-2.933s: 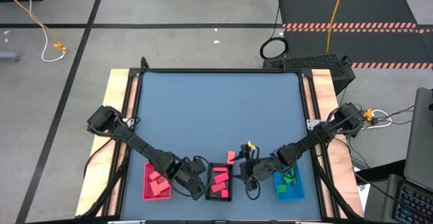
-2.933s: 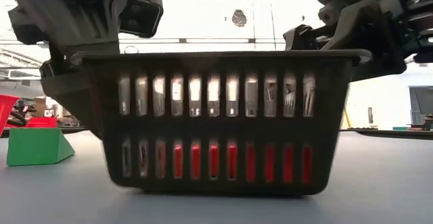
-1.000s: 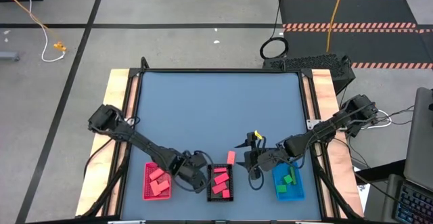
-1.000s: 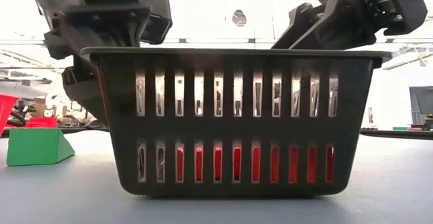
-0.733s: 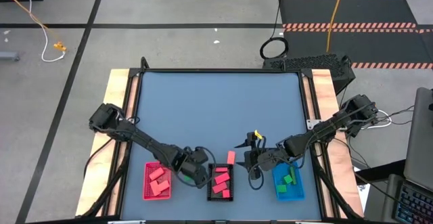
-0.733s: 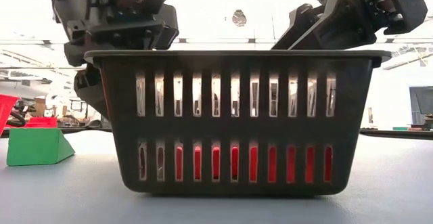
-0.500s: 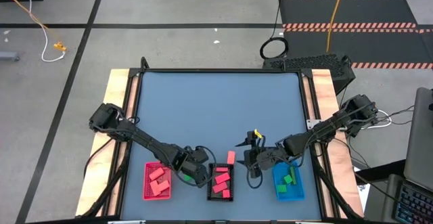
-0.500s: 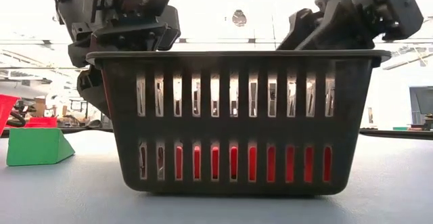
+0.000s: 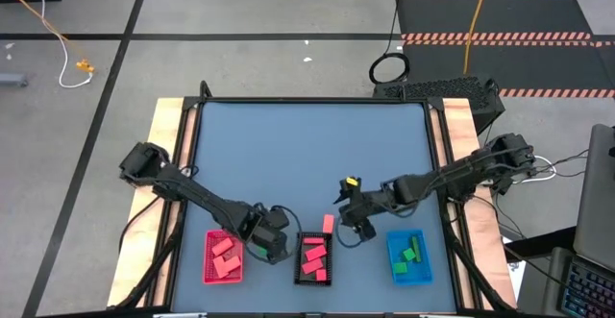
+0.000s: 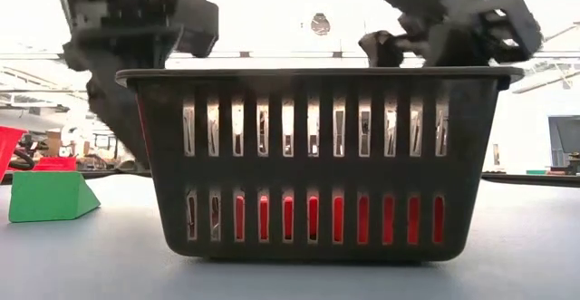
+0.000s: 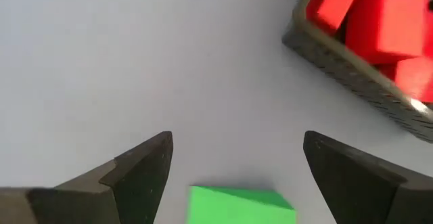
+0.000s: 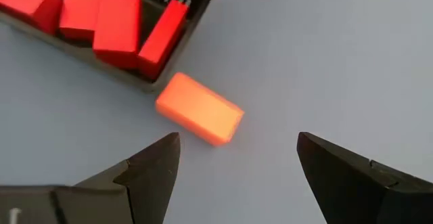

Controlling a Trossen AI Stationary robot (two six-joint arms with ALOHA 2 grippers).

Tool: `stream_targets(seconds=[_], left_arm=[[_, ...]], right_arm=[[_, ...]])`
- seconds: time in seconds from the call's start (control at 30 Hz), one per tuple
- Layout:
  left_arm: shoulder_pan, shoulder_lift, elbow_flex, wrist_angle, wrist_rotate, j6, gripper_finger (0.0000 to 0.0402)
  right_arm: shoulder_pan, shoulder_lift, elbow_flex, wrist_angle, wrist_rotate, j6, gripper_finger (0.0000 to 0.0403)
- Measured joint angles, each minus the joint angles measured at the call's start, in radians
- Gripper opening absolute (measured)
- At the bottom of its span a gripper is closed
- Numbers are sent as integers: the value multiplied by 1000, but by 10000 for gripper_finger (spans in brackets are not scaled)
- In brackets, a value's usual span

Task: Sort & place blocks by color
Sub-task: Put the orange block into the red bin

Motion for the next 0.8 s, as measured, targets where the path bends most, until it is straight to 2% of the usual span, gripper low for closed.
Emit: stream_targets(seconds=[0.1,0.2,0.37,0.5,0.63,0.8], left_arm=[[9,-76,0,-3,-58,65,335],[8,-162,0,-30,-161,135,335],[-6,-307,0,-8,-382,282,335],[-15,-382,0,51,-491,426,335],[-15,-411,0,102,-527,518,335],[-7,-407,0,105,-525,530,335]], right_arm=[[-27,18,107,-83,-38,-54,290],[-43,56,184,-138,-89,-89,290],[-55,141,226,-152,-174,-115,290],[-55,228,225,-151,-203,-163,290],[-54,292,225,-157,-204,-210,290],[-56,315,230,-131,-204,-255,290]])
